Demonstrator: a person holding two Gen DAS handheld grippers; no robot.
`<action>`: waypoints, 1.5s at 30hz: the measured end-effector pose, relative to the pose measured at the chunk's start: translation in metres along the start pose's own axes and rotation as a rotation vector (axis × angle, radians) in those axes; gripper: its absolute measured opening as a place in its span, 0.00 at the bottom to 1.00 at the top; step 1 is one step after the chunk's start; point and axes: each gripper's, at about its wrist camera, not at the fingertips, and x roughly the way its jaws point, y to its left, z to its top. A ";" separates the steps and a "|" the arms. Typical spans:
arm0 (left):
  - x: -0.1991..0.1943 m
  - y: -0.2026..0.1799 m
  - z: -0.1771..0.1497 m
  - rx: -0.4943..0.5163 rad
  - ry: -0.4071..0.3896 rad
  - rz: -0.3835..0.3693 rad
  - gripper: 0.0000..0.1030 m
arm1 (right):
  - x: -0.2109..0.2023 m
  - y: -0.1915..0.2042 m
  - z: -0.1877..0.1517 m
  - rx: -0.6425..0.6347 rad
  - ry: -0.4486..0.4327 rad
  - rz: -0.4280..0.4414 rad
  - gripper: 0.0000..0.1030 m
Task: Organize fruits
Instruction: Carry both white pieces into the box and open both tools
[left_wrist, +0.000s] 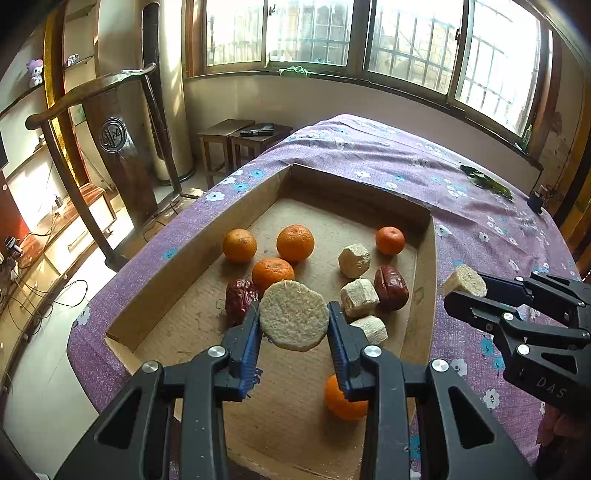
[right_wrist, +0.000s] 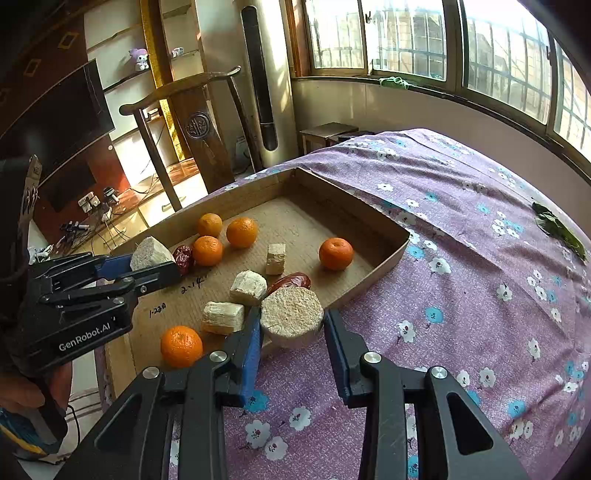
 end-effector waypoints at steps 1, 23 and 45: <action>0.001 0.001 0.000 -0.001 0.003 0.002 0.33 | 0.002 0.002 0.001 -0.002 0.001 0.004 0.36; 0.026 0.001 -0.005 0.005 0.037 0.015 0.33 | 0.053 0.005 0.030 -0.018 0.062 0.014 0.36; 0.043 -0.003 -0.003 -0.004 0.067 0.032 0.34 | 0.083 -0.016 0.039 0.010 0.101 -0.020 0.36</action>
